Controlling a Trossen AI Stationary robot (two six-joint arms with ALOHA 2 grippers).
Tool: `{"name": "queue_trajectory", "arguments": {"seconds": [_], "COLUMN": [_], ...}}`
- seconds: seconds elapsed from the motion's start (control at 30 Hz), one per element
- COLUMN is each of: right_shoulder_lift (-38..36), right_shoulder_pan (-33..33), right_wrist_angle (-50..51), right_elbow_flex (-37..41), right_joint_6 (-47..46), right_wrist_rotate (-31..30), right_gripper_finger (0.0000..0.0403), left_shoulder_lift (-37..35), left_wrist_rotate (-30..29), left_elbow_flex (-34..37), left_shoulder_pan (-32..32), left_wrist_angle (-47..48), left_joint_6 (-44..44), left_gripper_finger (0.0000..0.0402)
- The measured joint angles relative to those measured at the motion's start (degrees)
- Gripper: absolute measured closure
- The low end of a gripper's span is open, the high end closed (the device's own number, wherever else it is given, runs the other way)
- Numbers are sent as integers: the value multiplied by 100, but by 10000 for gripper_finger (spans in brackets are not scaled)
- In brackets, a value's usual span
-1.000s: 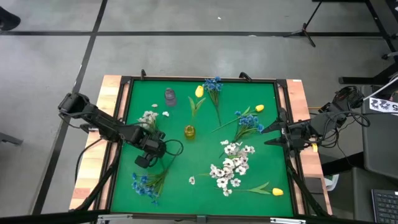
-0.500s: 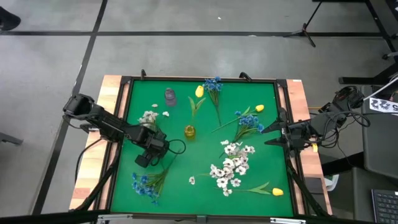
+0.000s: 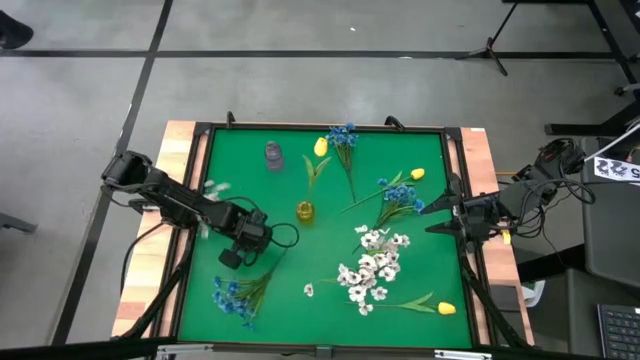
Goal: Sort flowers into vase by color
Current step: Put the white flowers into the green vase
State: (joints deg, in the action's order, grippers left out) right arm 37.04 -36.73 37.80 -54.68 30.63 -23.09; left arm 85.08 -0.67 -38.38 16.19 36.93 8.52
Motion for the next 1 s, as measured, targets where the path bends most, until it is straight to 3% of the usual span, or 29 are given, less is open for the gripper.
{"name": "queue_trajectory", "arguments": {"seconds": [0.17,0.57,0.8,1.0], "right_shoulder_lift": [0,0,1,0], "right_shoulder_pan": [0,0,0,0], "right_wrist_angle": [1,2,11,6], "right_elbow_flex": [0,0,0,0], "right_joint_6": [-46,-50,-50,-55], "right_wrist_rotate": [0,0,0,0], "right_gripper_finger": [185,185,185,185], "left_shoulder_lift": [20,26,20,15], "left_wrist_rotate": [-170,-1516,-3176,-5065], "left_elbow_flex": [-187,-1521,-2412,-2956], "left_shoulder_pan": [7,33,365,669], "left_wrist_angle": [267,1634,1937,2122], "left_joint_6": [-93,372,1257,2073], "left_gripper_finger": [390,397,398,399]}}
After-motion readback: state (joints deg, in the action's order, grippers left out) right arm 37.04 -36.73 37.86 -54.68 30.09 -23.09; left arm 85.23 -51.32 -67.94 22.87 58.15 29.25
